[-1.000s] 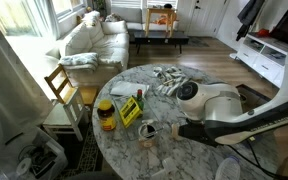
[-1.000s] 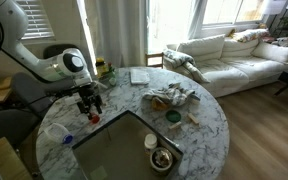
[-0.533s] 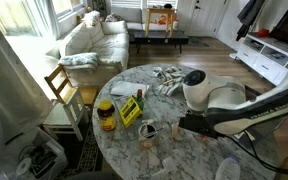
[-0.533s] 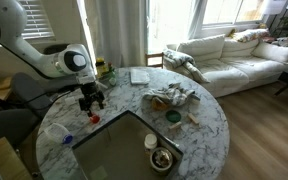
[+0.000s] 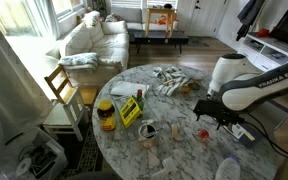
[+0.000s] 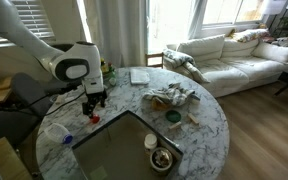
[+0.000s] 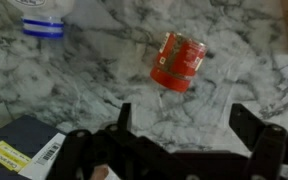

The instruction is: Put the container with the red lid upright and put the wooden block on top of it then place the container and block in the yellow tin on the left

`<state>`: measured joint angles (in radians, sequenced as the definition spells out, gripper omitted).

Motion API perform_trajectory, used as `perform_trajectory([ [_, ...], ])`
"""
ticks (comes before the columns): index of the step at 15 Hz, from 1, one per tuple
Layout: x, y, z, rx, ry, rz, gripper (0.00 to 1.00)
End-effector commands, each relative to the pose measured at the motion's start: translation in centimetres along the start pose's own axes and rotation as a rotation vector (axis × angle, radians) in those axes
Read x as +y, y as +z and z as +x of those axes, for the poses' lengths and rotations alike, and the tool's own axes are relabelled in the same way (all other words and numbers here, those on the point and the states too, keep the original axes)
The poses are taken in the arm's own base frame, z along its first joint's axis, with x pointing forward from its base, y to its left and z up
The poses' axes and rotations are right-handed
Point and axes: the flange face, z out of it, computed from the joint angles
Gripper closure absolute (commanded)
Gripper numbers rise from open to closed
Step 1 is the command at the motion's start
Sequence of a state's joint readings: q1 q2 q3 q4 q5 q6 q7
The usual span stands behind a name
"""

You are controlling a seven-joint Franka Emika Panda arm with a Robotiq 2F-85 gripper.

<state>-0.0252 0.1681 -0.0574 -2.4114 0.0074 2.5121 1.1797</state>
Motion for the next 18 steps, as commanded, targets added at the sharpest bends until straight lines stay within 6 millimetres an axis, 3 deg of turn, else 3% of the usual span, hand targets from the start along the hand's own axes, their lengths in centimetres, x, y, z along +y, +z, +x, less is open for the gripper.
perform_trajectory([
  [1,3.2,0.4,1.1,-0.151,-0.004,0.091,0.0],
  [8,5.0,2.3,4.1,-0.396,-0.018,0.294,0.0],
  [13,6.9,4.9,6.1,-0.441,0.04,0.234,0.0],
  [18,6.7,6.6,5.8,-0.517,0.054,0.202,0.0],
])
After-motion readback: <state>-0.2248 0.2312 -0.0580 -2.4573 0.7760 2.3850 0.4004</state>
